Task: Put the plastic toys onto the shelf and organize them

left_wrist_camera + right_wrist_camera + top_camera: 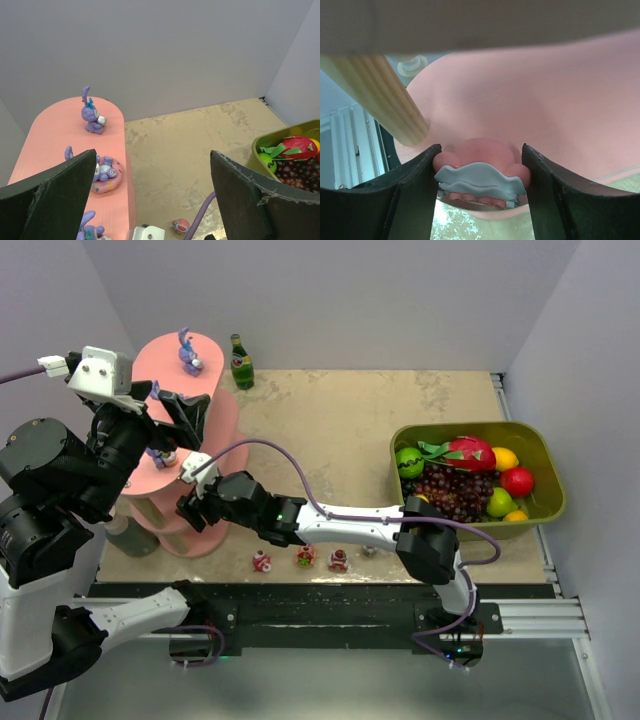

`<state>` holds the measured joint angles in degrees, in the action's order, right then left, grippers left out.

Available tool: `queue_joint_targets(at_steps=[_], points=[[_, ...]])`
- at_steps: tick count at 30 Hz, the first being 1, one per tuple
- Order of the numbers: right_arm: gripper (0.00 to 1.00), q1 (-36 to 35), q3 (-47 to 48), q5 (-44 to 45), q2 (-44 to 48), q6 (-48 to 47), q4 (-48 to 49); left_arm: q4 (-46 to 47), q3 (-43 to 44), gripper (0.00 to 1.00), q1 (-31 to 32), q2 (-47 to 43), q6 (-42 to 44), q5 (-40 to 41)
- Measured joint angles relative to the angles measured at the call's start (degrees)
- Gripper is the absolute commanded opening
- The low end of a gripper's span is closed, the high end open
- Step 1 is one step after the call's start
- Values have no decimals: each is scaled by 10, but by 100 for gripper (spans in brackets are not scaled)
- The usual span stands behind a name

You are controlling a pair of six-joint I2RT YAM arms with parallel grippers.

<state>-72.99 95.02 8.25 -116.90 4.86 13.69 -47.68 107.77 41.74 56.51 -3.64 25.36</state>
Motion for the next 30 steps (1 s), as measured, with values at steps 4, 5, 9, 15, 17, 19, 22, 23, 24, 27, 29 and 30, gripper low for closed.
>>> queue_joint_targets(at_steps=[4,5,9,15,17,19,22,23,24,27,29,30], points=[[32,-2,2,2,-1,-4,-1,0,0,100,0,0,0,0],[31,-3,3,3,-1,-4,-2,0,0,100,0,0,0,0],[27,-5,14,11,-6,-6,-10,0,0,100,0,0,0,0],[26,-8,29,19,-9,-9,-34,0,-2,100,0,0,0,0],[26,-8,32,26,-9,-10,-41,0,-3,100,0,-1,0,0],[26,-9,33,32,-8,-10,-49,0,-4,99,0,-1,0,1],[26,-9,34,43,-4,-10,-61,0,-5,100,0,-2,0,2],[26,-9,34,44,-2,-10,-67,0,-6,100,0,-2,0,2],[26,-9,34,45,-1,-10,-72,0,-6,99,0,-2,0,2],[27,-9,37,48,3,-10,-89,0,-6,100,0,-2,0,2],[27,-10,38,51,6,-10,-101,0,-6,100,0,-2,-1,2],[28,-10,39,54,7,-10,-108,0,-6,99,0,-2,-2,2]])
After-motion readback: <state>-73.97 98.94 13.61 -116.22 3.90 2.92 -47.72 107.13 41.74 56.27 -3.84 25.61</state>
